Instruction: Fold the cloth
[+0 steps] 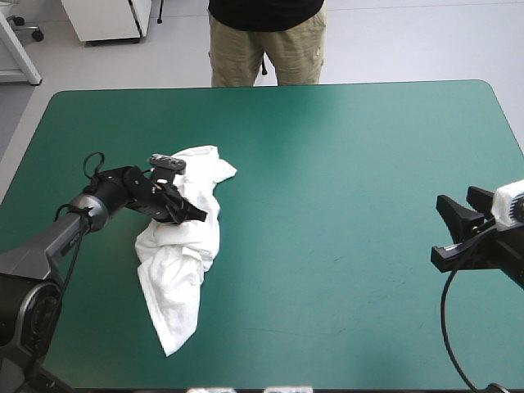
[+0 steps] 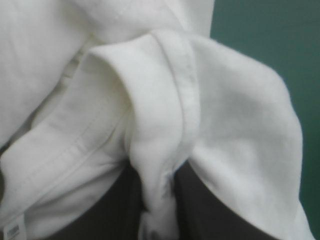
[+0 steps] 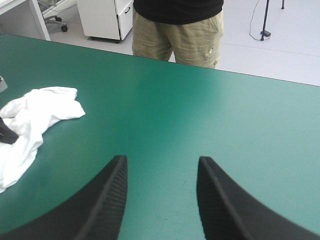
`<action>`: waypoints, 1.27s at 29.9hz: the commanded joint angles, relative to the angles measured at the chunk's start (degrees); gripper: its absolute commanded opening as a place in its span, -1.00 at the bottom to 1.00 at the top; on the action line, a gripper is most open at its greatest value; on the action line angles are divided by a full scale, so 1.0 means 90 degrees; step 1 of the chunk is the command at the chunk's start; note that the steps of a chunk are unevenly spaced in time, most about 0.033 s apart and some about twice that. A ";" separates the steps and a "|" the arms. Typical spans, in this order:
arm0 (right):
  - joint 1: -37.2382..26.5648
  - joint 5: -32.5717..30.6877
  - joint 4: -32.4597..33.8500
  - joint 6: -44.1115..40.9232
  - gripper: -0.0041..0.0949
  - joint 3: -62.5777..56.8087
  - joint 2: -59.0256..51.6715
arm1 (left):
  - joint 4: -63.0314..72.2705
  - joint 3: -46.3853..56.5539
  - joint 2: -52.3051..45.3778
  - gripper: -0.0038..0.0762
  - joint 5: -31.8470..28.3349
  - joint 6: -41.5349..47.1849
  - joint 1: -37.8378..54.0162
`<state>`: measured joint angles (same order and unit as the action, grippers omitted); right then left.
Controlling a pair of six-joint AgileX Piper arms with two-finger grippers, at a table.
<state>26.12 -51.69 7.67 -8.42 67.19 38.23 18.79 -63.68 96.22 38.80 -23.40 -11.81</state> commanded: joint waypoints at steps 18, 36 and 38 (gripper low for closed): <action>-0.0031 0.0530 0.0243 0.0019 -0.05 0.0181 0.0010 | -0.0003 -0.2033 0.1005 -0.93 0.0264 -0.0585 -0.4559; -0.0031 0.0557 0.0273 0.0025 -0.05 0.0181 0.0010 | -0.1522 -0.4133 0.0663 0.35 0.2637 0.0949 -0.4642; -0.0031 0.0557 0.0273 0.0034 -0.05 0.0181 0.0010 | -0.2169 -0.4181 0.0342 0.24 0.3049 0.1326 -0.4642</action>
<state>26.12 -51.23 9.14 -8.42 67.19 38.19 5.00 -98.32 105.97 62.27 -16.59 -53.50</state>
